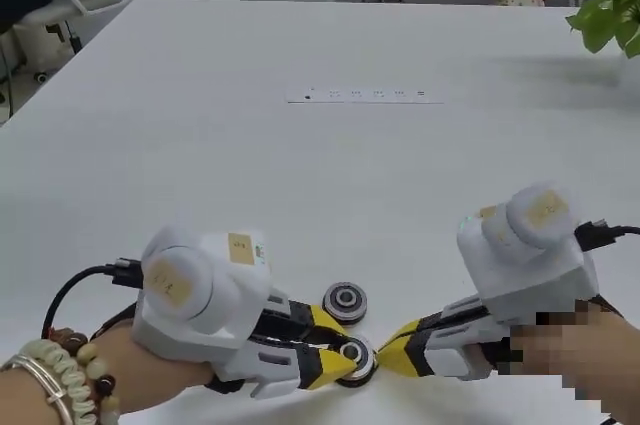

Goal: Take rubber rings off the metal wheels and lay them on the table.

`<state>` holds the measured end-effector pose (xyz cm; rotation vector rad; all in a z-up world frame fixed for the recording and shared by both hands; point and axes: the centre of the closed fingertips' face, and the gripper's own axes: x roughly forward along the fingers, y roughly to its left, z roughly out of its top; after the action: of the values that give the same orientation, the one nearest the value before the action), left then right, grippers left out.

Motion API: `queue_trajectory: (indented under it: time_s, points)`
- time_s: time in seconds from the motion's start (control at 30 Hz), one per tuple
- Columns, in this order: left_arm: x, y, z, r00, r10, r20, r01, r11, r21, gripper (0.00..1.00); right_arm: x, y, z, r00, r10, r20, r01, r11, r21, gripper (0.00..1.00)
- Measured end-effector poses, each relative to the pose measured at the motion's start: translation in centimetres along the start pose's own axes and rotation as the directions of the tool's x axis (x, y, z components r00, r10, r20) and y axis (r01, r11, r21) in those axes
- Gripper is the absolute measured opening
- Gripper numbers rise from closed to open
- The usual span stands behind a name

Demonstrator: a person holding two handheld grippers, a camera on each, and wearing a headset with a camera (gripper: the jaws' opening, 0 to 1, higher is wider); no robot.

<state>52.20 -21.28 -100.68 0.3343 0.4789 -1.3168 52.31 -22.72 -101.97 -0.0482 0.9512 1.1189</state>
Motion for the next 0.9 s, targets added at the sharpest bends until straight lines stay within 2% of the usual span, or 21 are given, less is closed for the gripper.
queue_trajectory:
  time_s: [0.1, 0.2, 0.3, 0.37, 0.4, 0.43, 0.47, 0.53, 0.9]
  points:
    - [0.0, 0.0, 0.0, 1.0, 0.0, 0.001, 0.0, 1.0, 0.0, 0.14, 0.0, 0.0, -0.1, 0.9999, 0.011, 0.002, -0.012, 0.999, 0.048, 0.0]
    - [0.0, 0.0, 0.0, 1.0, 0.0, 0.004, 0.0, 1.0, -0.002, 0.14, 0.1, 0.0, -0.2, 0.9992, 0.032, 0.022, -0.035, 0.988, 0.148, 0.0]
    - [0.0, 0.0, 0.0, 1.0, 0.0, 0.007, 0.0, 1.0, -0.002, 0.14, -0.1, 0.1, 0.0, 0.9955, 0.067, 0.067, -0.082, 0.962, 0.259, 0.0]
    - [0.0, 0.0, 0.0, 1.0, 0.0, 0.009, 0.0, 1.0, -0.003, 0.14, -0.2, 0.1, 0.4, 0.9919, 0.084, 0.095, -0.109, 0.947, 0.301, 0.0]
    - [0.0, 0.0, 0.0, 0.9999, 0.0, 0.01, 0.0, 1.0, -0.004, 0.14, -0.2, 0.2, 0.5, 0.9909, 0.088, 0.102, -0.116, 0.944, 0.309, 0.0]
    - [0.1, 0.0, 0.1, 0.9999, 0.0, 0.011, 0.0, 1.0, -0.004, 0.14, -0.3, 0.5, 0.2, 0.9909, 0.103, 0.087, -0.126, 0.941, 0.313, 0.0]
    - [0.1, 0.0, 0.1, 0.9999, 0.0, 0.012, 0.0, 1.0, -0.005, 0.14, -0.2, 0.3, 0.2, 0.9917, 0.092, 0.09, -0.116, 0.941, 0.317, 0.0]
    - [0.1, 0.0, 0.1, 0.9999, -0.001, 0.012, 0.002, 1.0, -0.004, 0.14, -0.2, 0.8, 0.2, 0.9901, 0.103, 0.096, -0.13, 0.929, 0.346, 0.0]
    - [0.1, -0.1, 0.1, 0.9999, 0.0, 0.011, 0.0, 1.0, 0.005, 0.13, -0.2, 1.7, 0.7, 0.9846, 0.121, 0.126, -0.161, 0.907, 0.388, 0.0]
